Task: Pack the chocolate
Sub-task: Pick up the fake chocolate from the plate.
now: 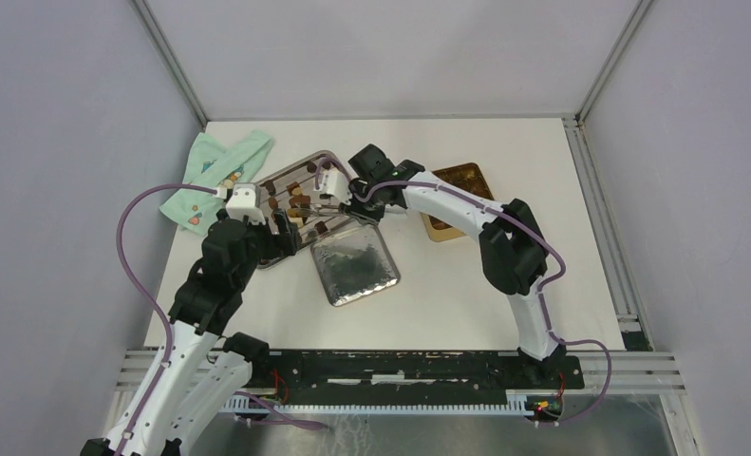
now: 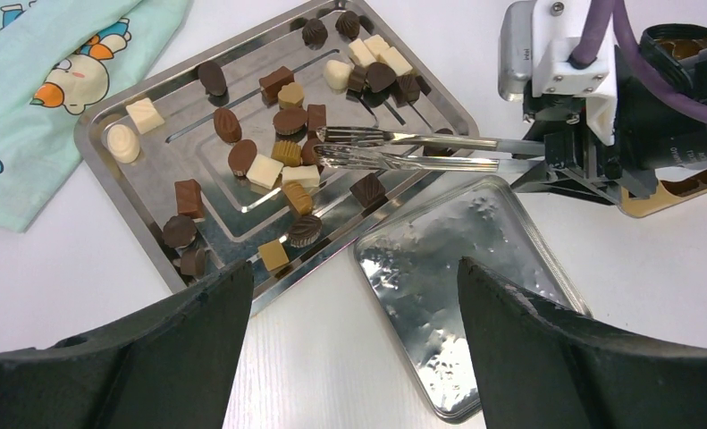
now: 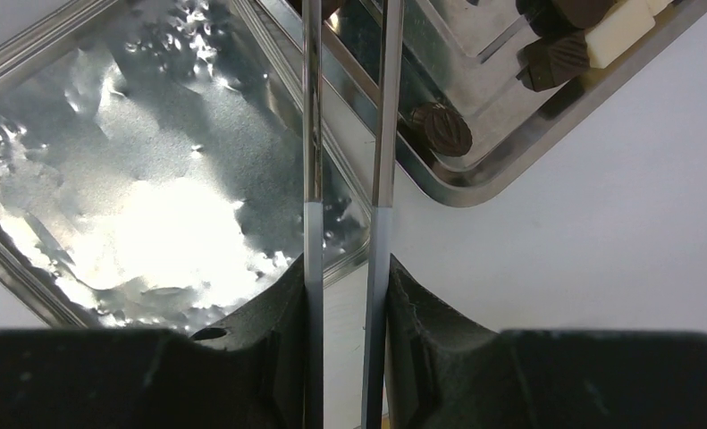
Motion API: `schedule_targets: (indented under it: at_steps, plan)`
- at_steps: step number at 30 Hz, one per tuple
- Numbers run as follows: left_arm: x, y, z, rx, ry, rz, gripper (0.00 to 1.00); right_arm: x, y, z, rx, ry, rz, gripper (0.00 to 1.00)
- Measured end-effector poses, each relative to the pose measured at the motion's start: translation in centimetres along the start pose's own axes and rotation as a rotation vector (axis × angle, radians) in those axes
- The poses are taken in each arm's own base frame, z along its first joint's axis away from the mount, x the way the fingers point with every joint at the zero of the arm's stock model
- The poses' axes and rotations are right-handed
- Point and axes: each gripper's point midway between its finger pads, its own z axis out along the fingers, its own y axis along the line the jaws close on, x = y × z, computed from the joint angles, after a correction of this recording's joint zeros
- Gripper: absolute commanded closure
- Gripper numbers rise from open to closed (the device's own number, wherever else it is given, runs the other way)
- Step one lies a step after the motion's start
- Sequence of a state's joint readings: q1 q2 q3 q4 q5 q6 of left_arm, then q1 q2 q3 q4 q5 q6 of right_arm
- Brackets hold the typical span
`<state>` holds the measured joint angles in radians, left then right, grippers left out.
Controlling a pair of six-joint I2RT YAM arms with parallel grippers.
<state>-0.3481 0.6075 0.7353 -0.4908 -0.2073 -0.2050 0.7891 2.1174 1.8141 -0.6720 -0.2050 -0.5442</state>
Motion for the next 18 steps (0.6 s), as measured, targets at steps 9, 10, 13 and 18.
schedule_targets:
  at_steps: [9,10,13,18]
  plan:
    - [0.0,0.0,0.0,0.0,-0.002,0.0,0.11,2.6,1.6,-3.2,-0.03,-0.013,0.049,0.89]
    - [0.0,0.0,0.0,0.0,-0.002,0.0,0.11,3.0,1.6,-3.9,-0.029,-0.021,0.06,0.89]
    - [-0.1,0.0,-0.1,0.001,-0.006,-0.001,0.11,4.1,0.7,-6.8,-0.005,-0.064,0.105,0.89]
    - [-0.2,0.0,-0.2,0.001,-0.009,-0.002,0.11,7.9,-3.2,-12.9,0.124,-0.171,0.233,0.89]
